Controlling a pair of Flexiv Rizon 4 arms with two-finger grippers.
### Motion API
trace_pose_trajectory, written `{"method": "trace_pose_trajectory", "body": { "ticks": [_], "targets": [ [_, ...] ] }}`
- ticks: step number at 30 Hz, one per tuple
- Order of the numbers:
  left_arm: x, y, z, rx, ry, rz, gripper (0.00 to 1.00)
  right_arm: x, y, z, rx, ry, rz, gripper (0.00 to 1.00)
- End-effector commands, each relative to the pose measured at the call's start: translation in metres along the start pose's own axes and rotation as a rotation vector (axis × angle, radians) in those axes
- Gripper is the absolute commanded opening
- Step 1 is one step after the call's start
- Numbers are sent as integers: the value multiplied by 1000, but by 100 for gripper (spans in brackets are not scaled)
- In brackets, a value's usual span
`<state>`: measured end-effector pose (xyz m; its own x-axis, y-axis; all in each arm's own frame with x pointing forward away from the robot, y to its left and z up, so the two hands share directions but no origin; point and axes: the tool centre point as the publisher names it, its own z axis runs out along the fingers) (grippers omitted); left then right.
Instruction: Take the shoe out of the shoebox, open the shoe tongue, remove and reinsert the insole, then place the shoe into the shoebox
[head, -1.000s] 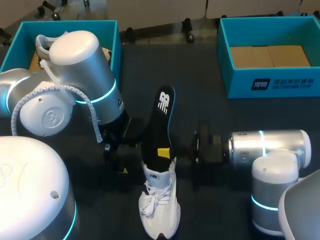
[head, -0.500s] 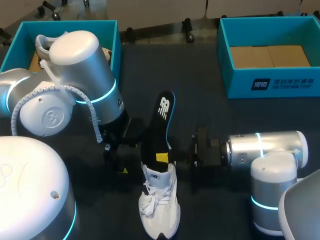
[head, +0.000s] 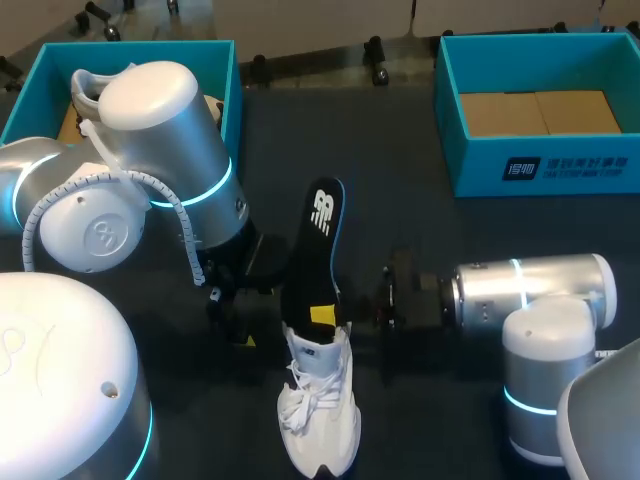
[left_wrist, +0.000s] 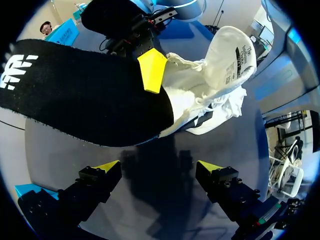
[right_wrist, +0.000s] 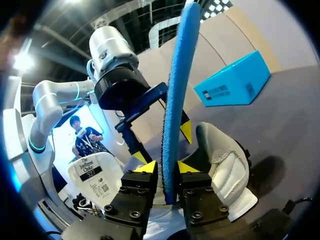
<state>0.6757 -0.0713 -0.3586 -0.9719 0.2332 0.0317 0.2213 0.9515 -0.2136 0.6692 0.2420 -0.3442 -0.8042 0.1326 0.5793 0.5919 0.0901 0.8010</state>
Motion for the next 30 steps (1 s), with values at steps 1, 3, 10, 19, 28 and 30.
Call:
{"method": "trace_pose_trajectory", "body": {
  "ticks": [1,3,10,19,28,30],
  "targets": [
    [0,0,1,-1,-1,1,100,0,2,2,4,0,-10,21],
    [0,0,1,-1,-1,1,100,1,5,3,12,1,-22,20],
    [0,0,1,-1,-1,1,100,3,14,3,24,-4,-43,22],
    [0,0,1,-1,-1,1,100,0,20,2,28,-4,-54,21],
    [0,0,1,-1,-1,1,100,-3,26,-2,5,-12,-72,24],
    [0,0,1,-1,-1,1,100,-3,27,-2,-2,-14,-76,23]
  ]
}}
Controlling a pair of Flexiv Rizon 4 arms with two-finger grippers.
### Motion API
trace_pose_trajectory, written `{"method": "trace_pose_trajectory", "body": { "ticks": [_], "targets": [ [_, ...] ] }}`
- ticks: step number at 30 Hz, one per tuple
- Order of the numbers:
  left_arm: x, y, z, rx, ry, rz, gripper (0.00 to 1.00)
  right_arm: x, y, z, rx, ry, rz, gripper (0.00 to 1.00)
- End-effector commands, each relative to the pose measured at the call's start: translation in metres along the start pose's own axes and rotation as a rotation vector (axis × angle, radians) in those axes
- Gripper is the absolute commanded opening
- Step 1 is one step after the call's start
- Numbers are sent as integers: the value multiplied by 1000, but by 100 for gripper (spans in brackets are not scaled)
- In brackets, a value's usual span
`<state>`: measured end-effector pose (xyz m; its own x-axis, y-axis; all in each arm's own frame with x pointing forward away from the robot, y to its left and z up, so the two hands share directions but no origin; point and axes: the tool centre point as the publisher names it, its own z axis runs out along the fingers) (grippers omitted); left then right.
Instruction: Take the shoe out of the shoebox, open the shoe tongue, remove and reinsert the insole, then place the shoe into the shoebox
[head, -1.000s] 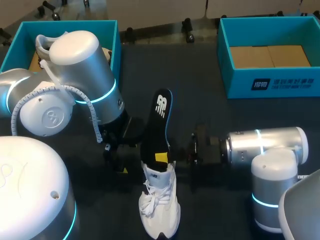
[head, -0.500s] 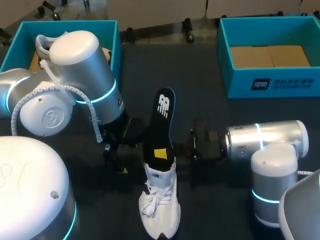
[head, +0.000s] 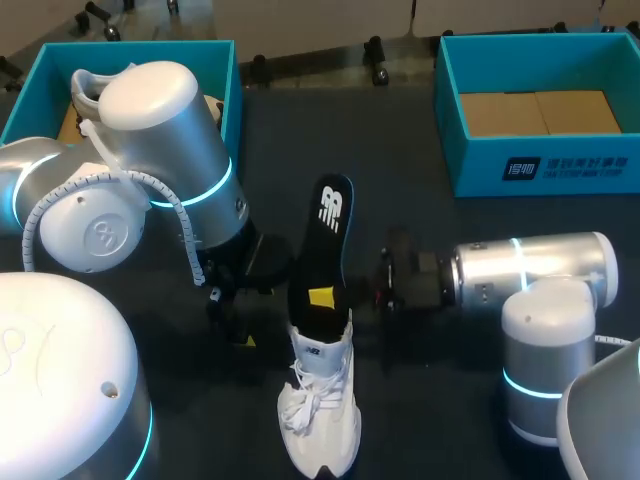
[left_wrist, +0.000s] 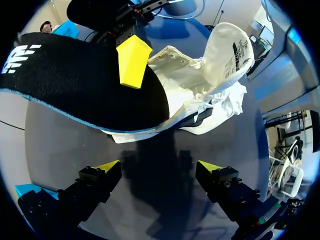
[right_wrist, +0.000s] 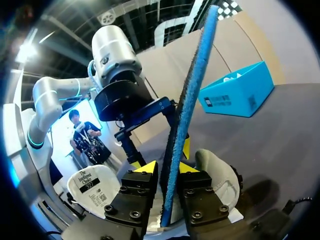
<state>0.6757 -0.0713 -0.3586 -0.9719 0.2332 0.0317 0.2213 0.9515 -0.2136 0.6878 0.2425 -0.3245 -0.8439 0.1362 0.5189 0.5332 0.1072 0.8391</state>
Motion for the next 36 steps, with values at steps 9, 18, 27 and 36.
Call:
{"method": "trace_pose_trajectory", "body": {
  "ticks": [9,18,27,36],
  "targets": [
    [0,0,1,-1,-1,1,100,0,5,-1,-60,-21,-12,19],
    [0,0,1,-1,-1,1,100,-3,11,-2,-112,-33,-20,4],
    [0,0,1,-1,-1,1,100,-10,7,-3,-121,-13,38,0],
    [0,0,1,-1,-1,1,100,-10,1,0,-81,-22,120,0]
  ]
}}
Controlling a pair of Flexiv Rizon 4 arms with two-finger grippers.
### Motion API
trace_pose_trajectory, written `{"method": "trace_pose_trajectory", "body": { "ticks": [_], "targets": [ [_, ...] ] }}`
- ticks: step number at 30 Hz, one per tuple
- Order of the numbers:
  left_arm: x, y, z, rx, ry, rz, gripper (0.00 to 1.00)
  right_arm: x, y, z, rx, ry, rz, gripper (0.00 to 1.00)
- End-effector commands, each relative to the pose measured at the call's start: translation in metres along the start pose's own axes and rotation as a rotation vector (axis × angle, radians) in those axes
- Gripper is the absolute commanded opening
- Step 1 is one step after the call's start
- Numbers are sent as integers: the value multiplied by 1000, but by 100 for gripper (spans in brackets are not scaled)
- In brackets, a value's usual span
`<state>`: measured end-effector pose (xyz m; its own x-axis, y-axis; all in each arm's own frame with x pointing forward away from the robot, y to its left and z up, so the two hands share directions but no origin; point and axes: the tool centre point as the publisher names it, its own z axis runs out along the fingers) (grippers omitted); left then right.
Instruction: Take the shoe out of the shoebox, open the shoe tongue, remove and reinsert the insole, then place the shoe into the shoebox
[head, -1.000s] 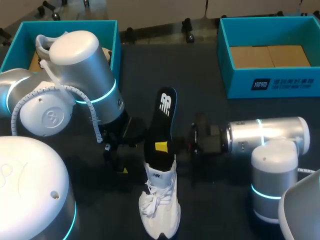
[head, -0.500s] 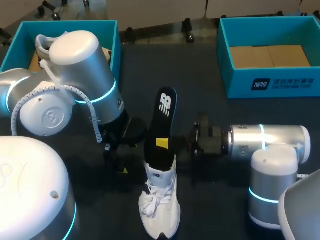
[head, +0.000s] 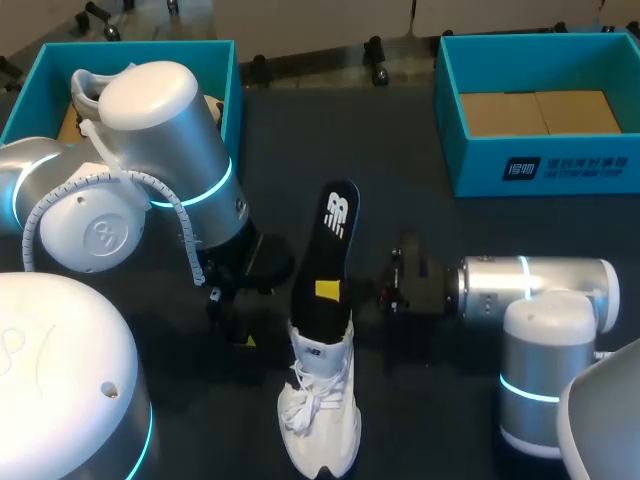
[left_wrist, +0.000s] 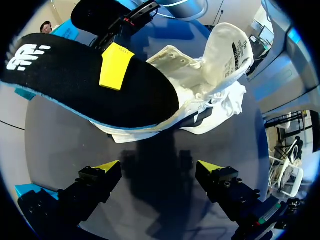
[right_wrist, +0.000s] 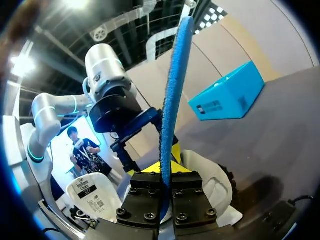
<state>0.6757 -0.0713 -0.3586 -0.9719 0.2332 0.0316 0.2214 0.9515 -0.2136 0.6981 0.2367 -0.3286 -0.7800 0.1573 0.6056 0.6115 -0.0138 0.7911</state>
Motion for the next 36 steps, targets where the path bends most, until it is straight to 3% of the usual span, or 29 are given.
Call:
{"method": "trace_pose_trajectory", "body": {
  "ticks": [1,12,26,27,36],
  "targets": [
    [0,0,1,-1,-1,0,100,2,-2,4,26,-6,11,0],
    [0,0,1,-1,-1,0,100,8,-25,12,36,5,29,0],
    [0,0,1,-1,-1,0,100,8,-25,12,36,5,29,0],
    [0,0,1,-1,-1,0,100,18,-41,11,50,14,108,0],
    [0,0,1,-1,-1,0,100,18,-41,11,53,20,105,0]
  ]
}}
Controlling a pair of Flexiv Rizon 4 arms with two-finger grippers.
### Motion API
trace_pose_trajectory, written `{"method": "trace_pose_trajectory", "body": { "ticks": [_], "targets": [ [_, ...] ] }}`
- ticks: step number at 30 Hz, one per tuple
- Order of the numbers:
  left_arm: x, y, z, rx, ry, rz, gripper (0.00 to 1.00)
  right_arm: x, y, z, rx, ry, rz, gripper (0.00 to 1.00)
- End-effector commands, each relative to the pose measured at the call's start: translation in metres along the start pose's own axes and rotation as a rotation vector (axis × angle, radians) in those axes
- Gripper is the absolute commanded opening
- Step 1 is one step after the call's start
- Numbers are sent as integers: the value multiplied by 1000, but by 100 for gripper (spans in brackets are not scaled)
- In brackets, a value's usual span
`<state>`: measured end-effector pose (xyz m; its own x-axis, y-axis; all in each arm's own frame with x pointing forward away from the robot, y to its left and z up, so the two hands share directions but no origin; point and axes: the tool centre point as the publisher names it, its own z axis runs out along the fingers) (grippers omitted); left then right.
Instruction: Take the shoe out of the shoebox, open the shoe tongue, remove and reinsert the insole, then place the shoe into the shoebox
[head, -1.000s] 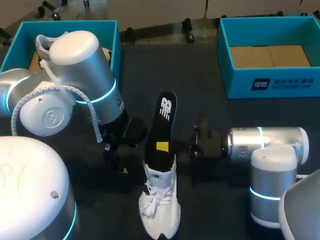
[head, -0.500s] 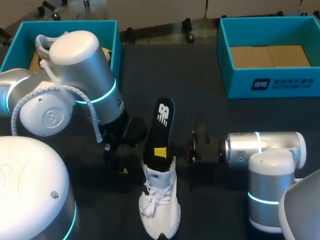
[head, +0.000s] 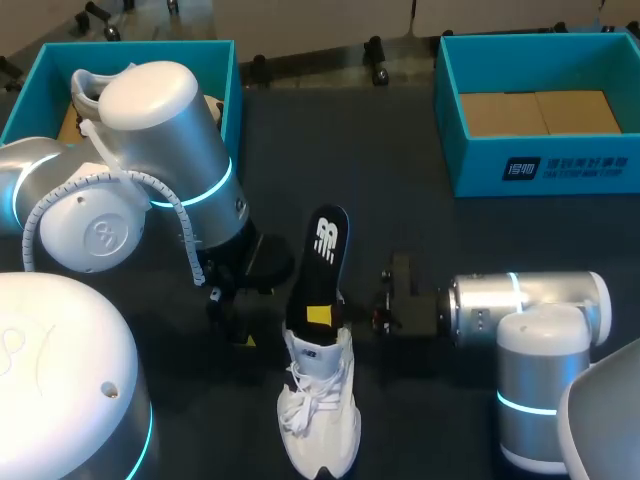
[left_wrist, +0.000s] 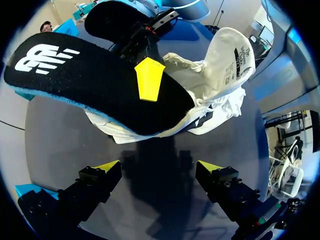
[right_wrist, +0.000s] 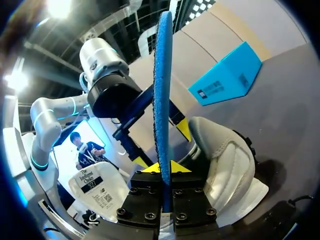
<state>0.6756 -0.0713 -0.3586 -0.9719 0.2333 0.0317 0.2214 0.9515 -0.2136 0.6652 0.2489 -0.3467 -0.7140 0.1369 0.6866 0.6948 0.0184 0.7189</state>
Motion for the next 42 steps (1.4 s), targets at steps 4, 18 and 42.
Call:
{"method": "trace_pose_trajectory", "body": {
  "ticks": [4,18,42],
  "targets": [
    [0,0,1,-1,-1,0,100,1,-3,2,16,1,-1,0],
    [0,0,1,-1,-1,0,100,8,16,3,25,-24,-63,29],
    [0,0,1,-1,-1,0,100,-1,32,-8,-100,-63,-142,0]
  ]
}}
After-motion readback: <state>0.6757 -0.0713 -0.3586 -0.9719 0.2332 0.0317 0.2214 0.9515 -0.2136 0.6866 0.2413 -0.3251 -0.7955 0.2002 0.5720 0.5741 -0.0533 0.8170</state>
